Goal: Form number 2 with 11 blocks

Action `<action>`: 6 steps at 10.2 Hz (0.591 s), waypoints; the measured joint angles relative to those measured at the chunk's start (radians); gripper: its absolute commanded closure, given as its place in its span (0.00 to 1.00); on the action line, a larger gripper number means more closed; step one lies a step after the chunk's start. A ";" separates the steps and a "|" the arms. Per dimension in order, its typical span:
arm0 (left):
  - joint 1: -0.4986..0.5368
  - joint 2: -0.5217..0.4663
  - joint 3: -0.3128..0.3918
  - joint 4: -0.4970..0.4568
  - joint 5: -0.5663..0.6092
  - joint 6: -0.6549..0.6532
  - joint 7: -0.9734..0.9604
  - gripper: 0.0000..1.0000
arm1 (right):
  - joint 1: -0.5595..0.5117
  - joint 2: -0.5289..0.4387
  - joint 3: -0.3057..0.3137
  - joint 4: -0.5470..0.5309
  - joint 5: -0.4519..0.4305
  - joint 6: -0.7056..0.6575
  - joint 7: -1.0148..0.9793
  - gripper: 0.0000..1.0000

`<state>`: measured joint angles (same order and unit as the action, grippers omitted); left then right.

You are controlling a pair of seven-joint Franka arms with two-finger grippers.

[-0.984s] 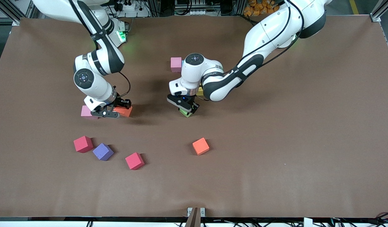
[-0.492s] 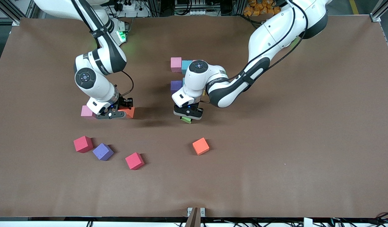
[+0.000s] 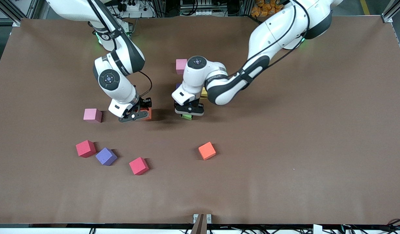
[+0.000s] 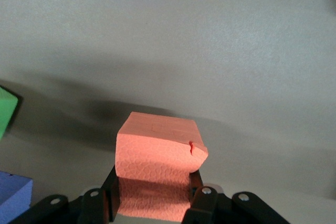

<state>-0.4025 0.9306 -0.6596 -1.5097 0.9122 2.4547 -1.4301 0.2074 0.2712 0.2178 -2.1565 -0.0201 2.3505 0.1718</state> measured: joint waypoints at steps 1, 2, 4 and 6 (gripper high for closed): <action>-0.012 0.001 0.000 0.003 0.000 -0.006 -0.026 0.68 | -0.016 0.000 -0.006 0.001 0.000 0.000 -0.036 1.00; -0.014 0.003 0.000 0.005 0.000 -0.008 -0.038 0.68 | -0.038 0.000 -0.013 0.002 -0.001 -0.001 -0.082 1.00; -0.015 0.015 0.002 0.023 -0.001 -0.009 -0.088 0.70 | -0.069 0.000 -0.042 0.002 -0.001 -0.004 -0.164 1.00; -0.027 0.029 0.001 0.043 -0.001 -0.037 -0.140 0.70 | -0.069 0.000 -0.045 0.002 -0.004 -0.004 -0.181 1.00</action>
<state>-0.4294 0.9595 -0.6582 -1.4669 0.9114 2.4176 -1.5702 0.1383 0.2713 0.1728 -2.1546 -0.0243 2.3461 -0.0093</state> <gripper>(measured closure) 0.476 0.467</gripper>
